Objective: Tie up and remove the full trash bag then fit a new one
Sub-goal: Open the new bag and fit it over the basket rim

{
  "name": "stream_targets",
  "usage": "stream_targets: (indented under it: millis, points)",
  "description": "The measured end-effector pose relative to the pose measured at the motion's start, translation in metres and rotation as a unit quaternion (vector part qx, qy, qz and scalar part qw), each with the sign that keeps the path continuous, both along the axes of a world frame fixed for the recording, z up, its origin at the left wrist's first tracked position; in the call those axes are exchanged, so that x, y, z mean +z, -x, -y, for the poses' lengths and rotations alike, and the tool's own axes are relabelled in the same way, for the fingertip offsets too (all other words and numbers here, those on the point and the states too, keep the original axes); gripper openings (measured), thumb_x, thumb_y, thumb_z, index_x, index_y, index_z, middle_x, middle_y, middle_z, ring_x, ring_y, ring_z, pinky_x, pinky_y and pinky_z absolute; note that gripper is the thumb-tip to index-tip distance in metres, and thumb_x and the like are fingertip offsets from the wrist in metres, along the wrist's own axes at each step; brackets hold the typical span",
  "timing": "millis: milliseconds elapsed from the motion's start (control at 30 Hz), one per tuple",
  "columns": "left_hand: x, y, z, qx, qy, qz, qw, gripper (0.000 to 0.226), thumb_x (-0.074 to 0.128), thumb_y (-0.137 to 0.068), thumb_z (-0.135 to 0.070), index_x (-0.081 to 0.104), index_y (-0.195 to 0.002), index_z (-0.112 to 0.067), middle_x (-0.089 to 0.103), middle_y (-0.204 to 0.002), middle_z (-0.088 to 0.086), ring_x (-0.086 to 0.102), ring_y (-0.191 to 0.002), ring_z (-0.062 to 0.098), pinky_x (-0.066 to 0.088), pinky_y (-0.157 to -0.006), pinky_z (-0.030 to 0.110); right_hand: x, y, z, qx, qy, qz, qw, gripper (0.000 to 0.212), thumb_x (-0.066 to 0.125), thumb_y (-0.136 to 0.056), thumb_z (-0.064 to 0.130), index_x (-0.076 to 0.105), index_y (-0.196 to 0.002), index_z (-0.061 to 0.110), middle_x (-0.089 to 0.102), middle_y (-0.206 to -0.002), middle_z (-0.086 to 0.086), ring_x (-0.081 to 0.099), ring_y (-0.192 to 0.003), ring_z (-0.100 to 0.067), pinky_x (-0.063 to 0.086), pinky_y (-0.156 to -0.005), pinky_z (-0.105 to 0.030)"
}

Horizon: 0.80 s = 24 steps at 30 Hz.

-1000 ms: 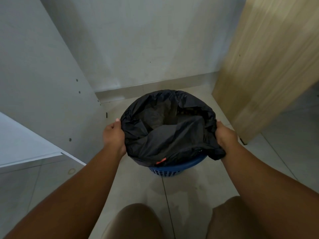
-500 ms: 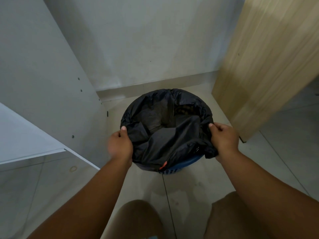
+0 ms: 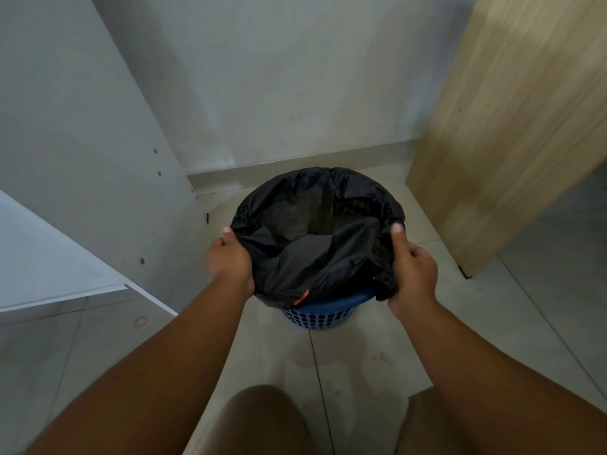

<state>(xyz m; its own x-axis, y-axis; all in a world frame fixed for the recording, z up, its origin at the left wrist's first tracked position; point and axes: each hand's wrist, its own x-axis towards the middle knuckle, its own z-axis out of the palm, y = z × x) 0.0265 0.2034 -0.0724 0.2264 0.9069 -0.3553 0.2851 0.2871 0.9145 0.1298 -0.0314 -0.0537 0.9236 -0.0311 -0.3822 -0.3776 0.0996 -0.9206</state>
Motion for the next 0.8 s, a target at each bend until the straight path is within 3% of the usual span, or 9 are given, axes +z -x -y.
stream_targets:
  millis: [67,133,267,333,400,500,633,767,800]
  points:
    - [0.004,-0.004,-0.004,0.001,-0.008,-0.018,1.0,0.041,0.034,-0.107,-0.048,0.057,-0.103,-0.014,0.056,-0.103,0.002,0.054,-0.097,0.022,0.042,-0.088,0.032,0.001,0.001,0.005,0.061,-0.03,0.013,0.998,0.032,0.077,-0.087,0.032,0.073,-0.104,0.005,0.078,-0.096,-0.009,0.076,-0.085,-0.021,0.062,-0.07,-0.031]
    - [0.007,-0.006,-0.009,0.004,-0.006,-0.015,1.0,0.045,0.038,-0.106,-0.049,0.058,-0.096,-0.01,0.059,-0.098,0.002,0.058,-0.097,0.023,0.045,-0.086,0.033,0.001,0.0,0.011,0.115,-0.069,0.025,0.991,0.026,0.07,-0.093,0.016,0.07,-0.117,0.006,0.077,-0.107,-0.01,0.075,-0.095,-0.021,0.061,-0.075,-0.029]
    - [0.007,-0.004,0.0,0.011,-0.018,0.039,0.999,0.037,0.055,-0.101,-0.047,0.061,-0.083,-0.015,0.063,-0.085,-0.004,0.063,-0.082,0.011,0.049,-0.072,0.022,-0.005,-0.001,0.017,0.147,-0.107,0.017,0.983,0.032,0.055,-0.101,0.009,0.063,-0.132,0.012,0.075,-0.117,-0.006,0.072,-0.107,-0.021,0.06,-0.085,-0.029]
    - [0.003,0.0,0.012,-0.003,-0.054,0.04,0.998,0.034,0.06,-0.098,-0.046,0.064,-0.1,-0.013,0.067,-0.094,-0.004,0.066,-0.089,0.011,0.053,-0.075,0.022,-0.007,0.0,0.016,0.129,-0.099,0.023,0.986,0.034,0.053,-0.102,0.009,0.062,-0.134,0.012,0.075,-0.118,-0.005,0.072,-0.108,-0.02,0.06,-0.088,-0.031]
    - [-0.001,0.005,0.02,-0.015,-0.082,0.025,0.996,0.045,0.06,-0.097,-0.046,0.059,-0.127,-0.012,0.066,-0.113,-0.001,0.065,-0.104,0.017,0.054,-0.091,0.033,-0.01,0.003,0.016,0.108,-0.088,0.027,0.99,0.034,0.053,-0.102,0.01,0.062,-0.135,0.01,0.074,-0.12,-0.005,0.072,-0.108,-0.02,0.059,-0.091,-0.033]
    - [-0.002,0.008,0.024,-0.022,-0.12,-0.015,0.992,0.048,0.054,-0.101,-0.044,0.055,-0.139,-0.014,0.064,-0.128,0.006,0.061,-0.116,0.023,0.051,-0.102,0.041,-0.012,0.004,0.018,0.06,-0.061,0.035,0.996,0.03,0.057,-0.101,0.011,0.066,-0.129,0.006,0.075,-0.115,-0.008,0.074,-0.1,-0.018,0.061,-0.084,-0.031]
    - [0.004,0.01,0.022,-0.039,-0.166,-0.009,0.985,0.039,0.045,-0.107,-0.037,0.064,-0.13,-0.013,0.067,-0.117,0.001,0.06,-0.104,0.017,0.047,-0.09,0.031,-0.01,-0.002,0.015,0.019,-0.049,0.012,0.999,0.022,0.061,-0.099,0.01,0.071,-0.118,0.006,0.075,-0.099,-0.004,0.074,-0.077,-0.008,0.062,-0.069,-0.024]
    - [0.001,0.017,0.015,-0.056,-0.19,-0.019,0.98,0.04,0.041,-0.108,-0.035,0.069,-0.122,-0.01,0.071,-0.113,0.004,0.064,-0.104,0.022,0.046,-0.085,0.029,-0.014,-0.006,0.022,0.023,-0.107,-0.052,0.993,0.023,0.059,-0.099,0.01,0.07,-0.119,0.007,0.075,-0.103,-0.011,0.074,-0.088,-0.022,0.059,-0.062,-0.026]
    - [0.0,0.02,0.013,-0.064,-0.196,-0.023,0.978,0.041,0.042,-0.108,-0.036,0.069,-0.121,-0.009,0.072,-0.114,0.007,0.065,-0.105,0.024,0.048,-0.086,0.031,-0.015,-0.007,0.024,0.026,-0.105,-0.057,0.992,0.022,0.06,-0.099,0.01,0.071,-0.118,0.007,0.075,-0.101,-0.012,0.074,-0.082,-0.023,0.059,-0.059,-0.028]
